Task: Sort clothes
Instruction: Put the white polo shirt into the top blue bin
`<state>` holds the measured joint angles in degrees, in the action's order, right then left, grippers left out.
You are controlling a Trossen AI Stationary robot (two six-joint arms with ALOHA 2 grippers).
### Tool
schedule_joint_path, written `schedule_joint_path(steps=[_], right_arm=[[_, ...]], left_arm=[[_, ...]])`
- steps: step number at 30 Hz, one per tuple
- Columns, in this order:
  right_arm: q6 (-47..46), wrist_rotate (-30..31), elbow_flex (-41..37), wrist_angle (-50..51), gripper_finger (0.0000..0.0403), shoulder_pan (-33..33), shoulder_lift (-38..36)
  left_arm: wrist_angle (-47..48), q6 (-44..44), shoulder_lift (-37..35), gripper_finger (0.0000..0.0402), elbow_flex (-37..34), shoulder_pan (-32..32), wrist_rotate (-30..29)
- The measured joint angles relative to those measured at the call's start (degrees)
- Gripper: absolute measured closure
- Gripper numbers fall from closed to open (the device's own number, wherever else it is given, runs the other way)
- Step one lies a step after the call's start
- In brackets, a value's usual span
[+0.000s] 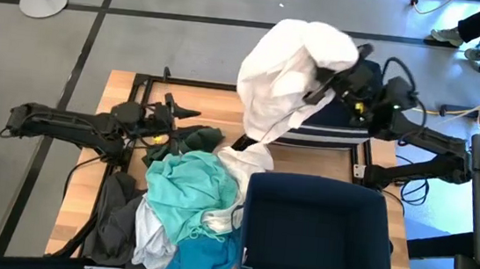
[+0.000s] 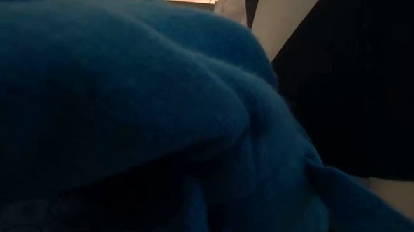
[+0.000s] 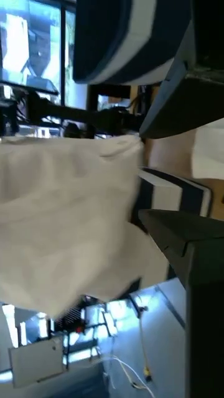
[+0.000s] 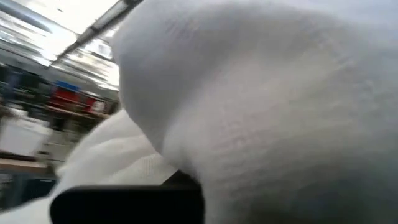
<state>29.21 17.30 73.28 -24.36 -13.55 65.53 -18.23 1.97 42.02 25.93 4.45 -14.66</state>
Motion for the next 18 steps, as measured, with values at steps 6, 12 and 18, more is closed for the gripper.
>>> schedule_joint_path(steps=[6,12,18], right_arm=[[8.34,6.26,0.00,-0.31,0.0378,-4.94,-2.57],[16.06,13.17,1.61,-1.85,0.0376,-8.48,-4.13],[20.24,24.64,7.32,11.26,0.0375,-9.48,-4.38]], left_arm=[[-0.88,-0.56,-0.02,0.0215,-3.79,0.00,-1.68],[-2.50,-0.28,0.09,0.0215,-5.88,0.00,-4.75],[-0.55,-0.28,0.13,0.0215,-5.90,0.00,-4.95]])
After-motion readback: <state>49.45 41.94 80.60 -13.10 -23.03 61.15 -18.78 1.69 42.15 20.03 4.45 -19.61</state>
